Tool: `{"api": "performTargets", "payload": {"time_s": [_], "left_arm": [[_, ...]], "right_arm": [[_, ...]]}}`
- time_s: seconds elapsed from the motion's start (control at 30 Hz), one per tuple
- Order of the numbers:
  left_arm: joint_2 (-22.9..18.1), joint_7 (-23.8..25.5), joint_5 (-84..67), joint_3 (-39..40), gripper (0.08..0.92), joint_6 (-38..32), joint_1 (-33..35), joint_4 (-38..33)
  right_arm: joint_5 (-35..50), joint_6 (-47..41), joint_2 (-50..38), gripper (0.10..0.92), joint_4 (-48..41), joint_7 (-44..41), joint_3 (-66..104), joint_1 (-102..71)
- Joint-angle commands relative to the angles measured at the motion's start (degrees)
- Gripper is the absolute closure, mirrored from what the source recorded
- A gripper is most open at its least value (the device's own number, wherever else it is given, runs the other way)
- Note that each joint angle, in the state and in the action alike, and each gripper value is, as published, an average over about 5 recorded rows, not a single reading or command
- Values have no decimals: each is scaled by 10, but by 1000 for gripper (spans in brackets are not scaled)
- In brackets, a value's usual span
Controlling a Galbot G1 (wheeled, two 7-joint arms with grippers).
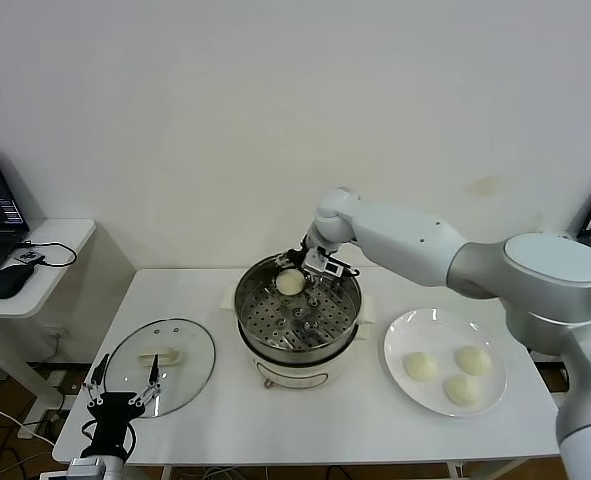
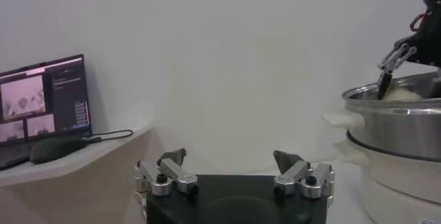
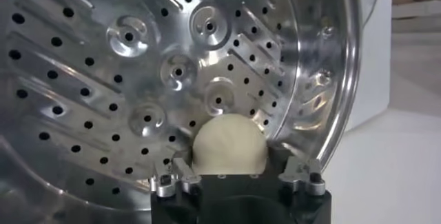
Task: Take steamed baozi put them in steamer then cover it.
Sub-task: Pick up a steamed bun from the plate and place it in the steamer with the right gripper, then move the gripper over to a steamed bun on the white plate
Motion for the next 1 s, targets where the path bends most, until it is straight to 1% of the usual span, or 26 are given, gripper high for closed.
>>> {"api": "performTargets", "payload": {"time_s": [0.03, 0.13, 0.23, 0.3, 0.4, 0.6, 0.7, 0.87, 1.0], "left_arm": [[0, 0, 0, 0, 177, 1, 1, -1], [1, 2, 0, 0, 177, 2, 3, -6], [3, 4, 0, 0, 177, 3, 5, -13], [3, 5, 0, -1, 177, 5, 5, -18], [3, 6, 0, 0, 177, 7, 6, -22], [5, 12, 4, 7, 177, 6, 10, -27], [5, 14, 5, 11, 177, 8, 9, -31], [6, 16, 8, 15, 177, 11, 9, -36], [10, 17, 10, 17, 177, 13, 7, -31]], "right_arm": [[170, -139, -66, 203, 126, -57, -11, 64], [245, -256, -133, 203, 215, -77, -17, 97], [284, -360, -202, 202, 279, -86, -20, 123], [297, -409, -244, 203, 311, -88, -21, 135], [302, -457, -308, 203, 360, -92, -22, 146], [292, -495, -437, 203, 424, -101, -19, 133], [262, -496, -488, 203, 442, -107, -15, 114], [198, -482, -536, 202, 451, -123, 22, 37], [161, -475, -558, 203, 447, -126, 103, -74]]}}
